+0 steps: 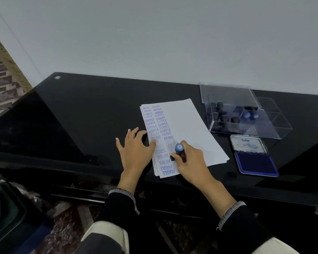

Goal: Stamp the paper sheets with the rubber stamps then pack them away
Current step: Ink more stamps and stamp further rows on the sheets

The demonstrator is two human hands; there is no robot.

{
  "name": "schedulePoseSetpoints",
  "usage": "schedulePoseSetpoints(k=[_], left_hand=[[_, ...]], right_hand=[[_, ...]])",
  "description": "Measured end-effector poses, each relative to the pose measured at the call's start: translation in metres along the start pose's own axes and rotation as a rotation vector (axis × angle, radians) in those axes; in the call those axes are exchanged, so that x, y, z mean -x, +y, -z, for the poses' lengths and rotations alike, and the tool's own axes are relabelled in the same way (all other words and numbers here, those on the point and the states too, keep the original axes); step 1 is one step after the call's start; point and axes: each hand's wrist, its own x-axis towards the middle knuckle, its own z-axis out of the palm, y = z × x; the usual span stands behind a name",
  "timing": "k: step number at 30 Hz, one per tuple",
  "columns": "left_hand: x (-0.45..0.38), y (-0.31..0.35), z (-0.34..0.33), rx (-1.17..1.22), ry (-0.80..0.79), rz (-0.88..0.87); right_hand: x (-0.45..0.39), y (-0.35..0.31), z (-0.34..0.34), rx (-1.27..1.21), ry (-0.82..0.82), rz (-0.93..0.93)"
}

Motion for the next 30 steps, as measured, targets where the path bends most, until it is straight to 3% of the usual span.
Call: schedulePoseSetpoints(k=[15,24,30], left_hand=[[-0.004,0.0,-0.002,-0.016,0.014,0.003],[-0.005,0.0,-0.002,-0.026,0.022,0.007],[-0.005,0.0,-0.003,-0.028,0.024,0.006]], right_hand=[[-0.013,0.004,0.023,-0.197,-0.007,-0.271],[-0.008,0.025,0.059,-0.787,0.324,-0.463],[-0.003,0.03,0.06,-0.895,0.394,-0.51]])
